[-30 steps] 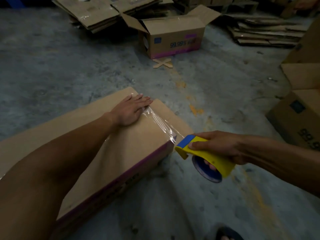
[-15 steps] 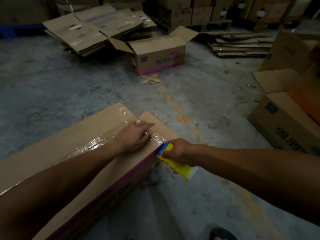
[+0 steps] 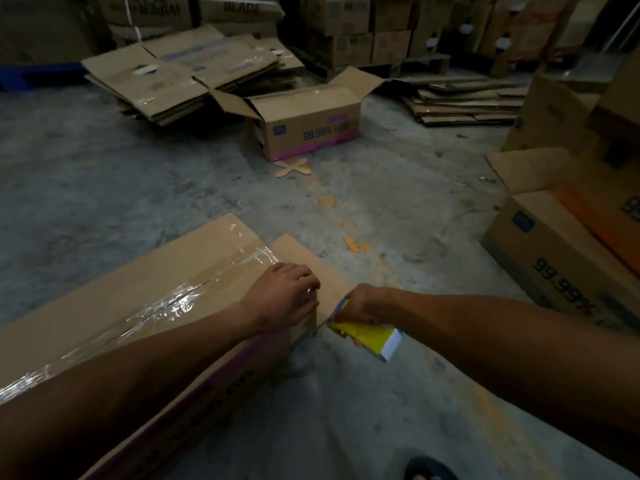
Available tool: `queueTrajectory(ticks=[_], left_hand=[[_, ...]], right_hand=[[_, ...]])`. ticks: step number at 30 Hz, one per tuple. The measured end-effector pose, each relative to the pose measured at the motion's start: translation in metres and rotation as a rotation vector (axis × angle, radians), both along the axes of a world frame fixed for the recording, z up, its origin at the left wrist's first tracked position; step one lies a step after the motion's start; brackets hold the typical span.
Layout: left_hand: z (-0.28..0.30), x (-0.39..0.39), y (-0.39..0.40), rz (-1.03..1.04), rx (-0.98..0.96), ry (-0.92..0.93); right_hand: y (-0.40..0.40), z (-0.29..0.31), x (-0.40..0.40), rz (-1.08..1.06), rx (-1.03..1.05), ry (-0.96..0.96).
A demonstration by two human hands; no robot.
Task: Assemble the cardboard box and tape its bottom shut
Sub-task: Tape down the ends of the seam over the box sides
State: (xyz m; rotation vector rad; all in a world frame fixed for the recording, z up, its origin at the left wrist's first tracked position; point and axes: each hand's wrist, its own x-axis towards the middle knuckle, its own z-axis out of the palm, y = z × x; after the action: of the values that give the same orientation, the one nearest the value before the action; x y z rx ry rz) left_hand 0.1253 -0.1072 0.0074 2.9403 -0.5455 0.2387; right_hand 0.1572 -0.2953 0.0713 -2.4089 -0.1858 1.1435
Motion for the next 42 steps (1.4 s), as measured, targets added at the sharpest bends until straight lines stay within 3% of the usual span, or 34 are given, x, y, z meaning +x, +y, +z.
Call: queueTrajectory(ticks=[5, 11, 15, 21, 25, 30, 42], left_hand=[[-0.011, 0.012, -0.024, 0.268, -0.018, -0.029], [-0.017, 0.019, -0.034, 0.425, -0.082, -0.013], [-0.015, 0.016, -0.032, 0.549, -0.054, -0.046], [-0.005, 0.024, 0.016, 0.353, -0.146, -0.05], [-0.001, 0.031, 0.073, 0.338, -0.067, -0.038], [-0.003, 0.034, 0.09, 0.22, -0.108, -0.048], [0.0, 0.064, 0.107, 0.25, -0.078, 0.039]], right_hand=[[0.013, -0.002, 0.028, -0.089, 0.003, 0.108], [0.015, -0.002, 0.047, -0.111, 0.038, 0.032], [0.022, -0.008, 0.061, -0.123, 0.05, -0.123], [0.033, 0.004, 0.062, -0.157, 0.241, -0.124], [0.047, 0.004, 0.065, -0.211, 0.347, -0.087], [0.066, 0.003, 0.071, -0.263, 0.439, -0.041], [0.086, -0.003, 0.091, -0.323, 0.588, -0.091]])
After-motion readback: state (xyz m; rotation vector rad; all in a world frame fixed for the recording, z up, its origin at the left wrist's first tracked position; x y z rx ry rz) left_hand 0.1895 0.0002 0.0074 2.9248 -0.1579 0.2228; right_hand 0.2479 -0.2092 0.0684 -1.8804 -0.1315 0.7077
